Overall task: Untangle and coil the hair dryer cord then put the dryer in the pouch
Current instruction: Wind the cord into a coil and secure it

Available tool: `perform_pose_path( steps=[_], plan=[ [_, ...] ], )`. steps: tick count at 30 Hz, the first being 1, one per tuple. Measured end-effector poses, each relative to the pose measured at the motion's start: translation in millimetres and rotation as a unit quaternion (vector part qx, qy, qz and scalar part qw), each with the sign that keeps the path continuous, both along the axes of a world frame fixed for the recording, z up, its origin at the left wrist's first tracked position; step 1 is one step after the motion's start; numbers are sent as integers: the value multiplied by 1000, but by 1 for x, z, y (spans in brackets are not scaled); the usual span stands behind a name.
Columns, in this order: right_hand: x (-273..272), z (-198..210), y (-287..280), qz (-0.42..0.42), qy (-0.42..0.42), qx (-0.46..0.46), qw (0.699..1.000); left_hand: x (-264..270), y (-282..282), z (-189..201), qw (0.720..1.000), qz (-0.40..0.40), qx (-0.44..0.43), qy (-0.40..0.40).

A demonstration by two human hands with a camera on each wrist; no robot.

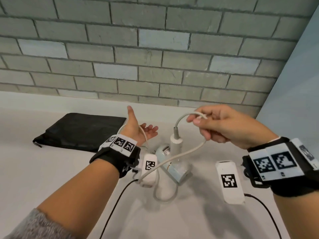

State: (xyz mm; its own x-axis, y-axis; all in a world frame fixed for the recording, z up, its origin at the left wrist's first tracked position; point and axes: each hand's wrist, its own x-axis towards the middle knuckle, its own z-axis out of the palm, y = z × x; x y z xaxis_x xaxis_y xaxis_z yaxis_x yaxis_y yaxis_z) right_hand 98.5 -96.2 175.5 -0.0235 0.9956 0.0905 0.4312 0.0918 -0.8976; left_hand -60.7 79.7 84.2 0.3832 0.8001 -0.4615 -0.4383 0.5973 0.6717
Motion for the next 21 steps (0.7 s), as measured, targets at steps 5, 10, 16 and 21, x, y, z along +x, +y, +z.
perform_pose_path(
  steps=[5, 10, 16, 21],
  plan=[
    [8, -10, -4, 93, -233, -99, 963, -10, -6, 4, 982, -118, 12, 146],
    [-5, -8, -9, 194, -213, -135, 948, -14, 3, 5, 997, -21, 25, 74],
    [-8, -10, -3, 135, -302, -148, 932, -18, 12, 26, 999, 4, 38, -10],
    [29, -5, 16, -183, -86, -97, 975, -32, 1, 31, 962, -223, 90, 132]
  ],
)
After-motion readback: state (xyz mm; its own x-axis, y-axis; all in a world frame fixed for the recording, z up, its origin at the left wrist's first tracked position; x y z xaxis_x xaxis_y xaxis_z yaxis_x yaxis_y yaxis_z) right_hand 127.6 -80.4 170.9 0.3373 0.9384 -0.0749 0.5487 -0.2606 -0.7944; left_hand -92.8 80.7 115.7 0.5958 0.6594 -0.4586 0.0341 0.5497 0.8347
